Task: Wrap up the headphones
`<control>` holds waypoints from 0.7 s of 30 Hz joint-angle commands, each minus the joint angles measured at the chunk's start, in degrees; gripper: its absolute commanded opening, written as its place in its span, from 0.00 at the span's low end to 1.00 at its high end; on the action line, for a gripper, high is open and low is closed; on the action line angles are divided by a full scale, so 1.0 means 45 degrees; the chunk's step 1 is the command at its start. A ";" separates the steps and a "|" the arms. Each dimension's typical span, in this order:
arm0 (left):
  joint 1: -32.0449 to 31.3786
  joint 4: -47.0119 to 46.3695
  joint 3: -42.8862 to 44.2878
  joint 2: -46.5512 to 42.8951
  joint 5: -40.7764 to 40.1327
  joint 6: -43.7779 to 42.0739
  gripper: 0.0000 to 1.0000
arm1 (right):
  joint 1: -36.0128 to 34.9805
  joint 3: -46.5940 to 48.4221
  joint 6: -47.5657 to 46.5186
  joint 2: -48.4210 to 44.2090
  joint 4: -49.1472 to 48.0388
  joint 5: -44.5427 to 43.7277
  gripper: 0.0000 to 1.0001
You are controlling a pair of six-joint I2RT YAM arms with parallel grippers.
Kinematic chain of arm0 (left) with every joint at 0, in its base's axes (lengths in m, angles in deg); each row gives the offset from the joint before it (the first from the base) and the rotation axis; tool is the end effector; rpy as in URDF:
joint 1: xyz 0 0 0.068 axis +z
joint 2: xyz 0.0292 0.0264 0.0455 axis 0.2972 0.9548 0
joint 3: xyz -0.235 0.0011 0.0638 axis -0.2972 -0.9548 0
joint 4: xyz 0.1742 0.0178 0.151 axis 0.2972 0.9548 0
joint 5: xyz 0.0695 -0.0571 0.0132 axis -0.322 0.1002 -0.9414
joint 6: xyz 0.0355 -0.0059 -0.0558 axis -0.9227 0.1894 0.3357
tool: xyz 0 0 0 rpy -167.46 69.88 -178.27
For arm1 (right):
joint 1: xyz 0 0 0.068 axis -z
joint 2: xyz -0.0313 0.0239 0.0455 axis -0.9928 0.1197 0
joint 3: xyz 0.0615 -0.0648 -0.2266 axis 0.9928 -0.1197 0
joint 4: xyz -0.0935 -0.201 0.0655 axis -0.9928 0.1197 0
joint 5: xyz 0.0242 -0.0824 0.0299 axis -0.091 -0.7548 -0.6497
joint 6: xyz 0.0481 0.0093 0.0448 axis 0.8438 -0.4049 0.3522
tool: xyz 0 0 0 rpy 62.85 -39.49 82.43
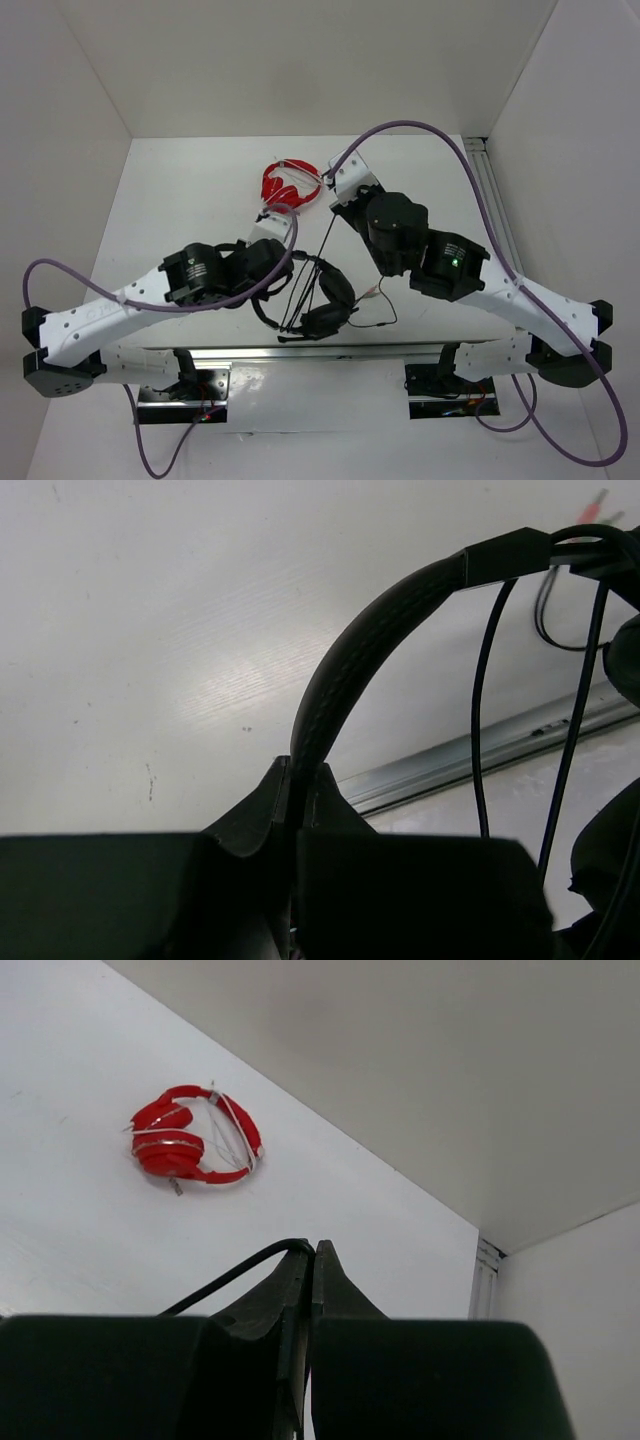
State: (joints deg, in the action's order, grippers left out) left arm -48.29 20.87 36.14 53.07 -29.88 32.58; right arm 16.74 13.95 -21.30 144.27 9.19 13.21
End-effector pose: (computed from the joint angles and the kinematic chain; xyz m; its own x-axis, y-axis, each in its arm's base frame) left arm 0.1090 -0.1667 0.3304 -0.6586 0.2060 -0.7237 0.2584 0.9652 0.0396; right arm 0.1275 0.1922 0.4321 0.0565 -0.4940 -0.8676 -0.3005 0.8203 -0.4866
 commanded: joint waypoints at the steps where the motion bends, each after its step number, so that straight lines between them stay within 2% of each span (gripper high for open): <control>1: -0.0153 0.0643 0.0272 -0.0686 0.1619 -0.1214 0.00 | 0.0359 0.0322 -0.0732 -0.0508 -0.2476 -0.0280 0.00; 5: -0.0153 0.0483 0.0992 -0.1507 0.2090 -0.1762 0.00 | 0.0533 0.0635 -0.0869 0.0408 -0.1874 0.0070 0.00; 8: -0.0153 0.0599 0.1988 -0.2073 0.2500 -0.1939 0.00 | 0.1450 0.0324 0.0222 0.0838 -0.1559 0.1493 0.00; 11: -0.0153 0.1028 0.3179 -0.2075 0.2072 -0.1939 0.00 | 0.2777 -0.0165 0.1355 0.1363 -0.1930 0.3425 0.00; 14: -0.0153 0.1302 0.4115 -0.1394 0.1700 -0.1939 0.00 | 0.4456 -0.0303 0.2410 0.1893 -0.2301 0.6254 0.00; 15: -0.0153 0.1303 0.4274 -0.1236 0.1699 -0.1939 0.00 | 0.4924 -0.0303 0.2877 0.2262 -0.2785 0.7984 0.00; 17: -0.0036 0.1303 0.4956 -0.0943 0.1504 -0.2076 0.00 | 0.6214 -0.0303 0.3231 0.2538 -0.3333 0.9963 0.00; 18: 0.0100 0.1303 0.5288 -0.0671 0.1736 -0.2076 0.00 | 0.6644 -0.0651 0.3658 0.2732 -0.4110 1.2391 0.02; 19: 0.0101 0.1303 0.5678 -0.0668 0.1738 -0.2192 0.00 | 0.7518 -0.0867 0.3991 0.2850 -0.4562 1.3691 0.05; 21: 0.0101 0.1050 0.6947 -0.0357 0.1738 -0.2193 0.00 | 0.8149 -0.1473 0.4927 0.3317 -0.5577 1.6173 0.07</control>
State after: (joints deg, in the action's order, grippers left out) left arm -46.48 26.12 59.66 52.70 -28.46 25.39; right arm 46.79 10.04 -5.45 156.22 -4.82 69.53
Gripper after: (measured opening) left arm 0.109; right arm 0.070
